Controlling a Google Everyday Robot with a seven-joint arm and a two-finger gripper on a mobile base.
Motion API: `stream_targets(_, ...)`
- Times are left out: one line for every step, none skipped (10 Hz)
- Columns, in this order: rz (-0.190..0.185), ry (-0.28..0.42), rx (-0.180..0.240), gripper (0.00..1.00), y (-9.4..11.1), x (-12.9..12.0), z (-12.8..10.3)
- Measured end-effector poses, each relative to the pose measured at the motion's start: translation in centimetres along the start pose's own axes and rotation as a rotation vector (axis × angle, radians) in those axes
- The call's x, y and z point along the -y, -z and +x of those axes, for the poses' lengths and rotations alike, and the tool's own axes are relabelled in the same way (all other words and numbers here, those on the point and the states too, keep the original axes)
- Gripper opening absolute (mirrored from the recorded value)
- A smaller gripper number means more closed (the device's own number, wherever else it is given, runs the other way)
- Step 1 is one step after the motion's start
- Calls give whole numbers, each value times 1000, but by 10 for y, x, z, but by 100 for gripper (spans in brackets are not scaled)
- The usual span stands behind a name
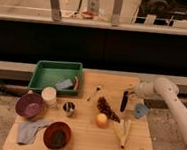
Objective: Wipe table surface with brush
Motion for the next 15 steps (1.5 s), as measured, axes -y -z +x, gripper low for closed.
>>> stream_targets(1, 8, 12, 0, -12, 11, -3)
stream_targets(2, 15, 27, 0, -22, 20, -7)
stream_targets(-2, 25, 51, 0, -34, 28, -11)
stream_targets(-10, 36, 79, 0, -47, 30, -20)
stream_targets(-16, 45, 99, 0, -54, 29, -28)
stream_targets(-19, 53, 116, 0, -57, 28, -33)
stream_targets(-23, 68, 141, 0, -59, 25, -43)
stream_targets(-25, 82, 159, 0, -58, 21, -55)
stream_targets(-23, 99, 178, 0, -54, 14, -70)
stream_targets(-20, 112, 194, 0, -47, 7, -84)
stream_targets(-18, 122, 206, 0, -41, 0, -95)
stream_targets(-16, 130, 219, 0, -33, -9, -107)
stream_targets(-15, 132, 228, 0, -28, -17, -114)
stream_targets(-16, 125, 229, 0, -22, -25, -117)
stream_targets(-16, 116, 219, 0, -16, -29, -115)
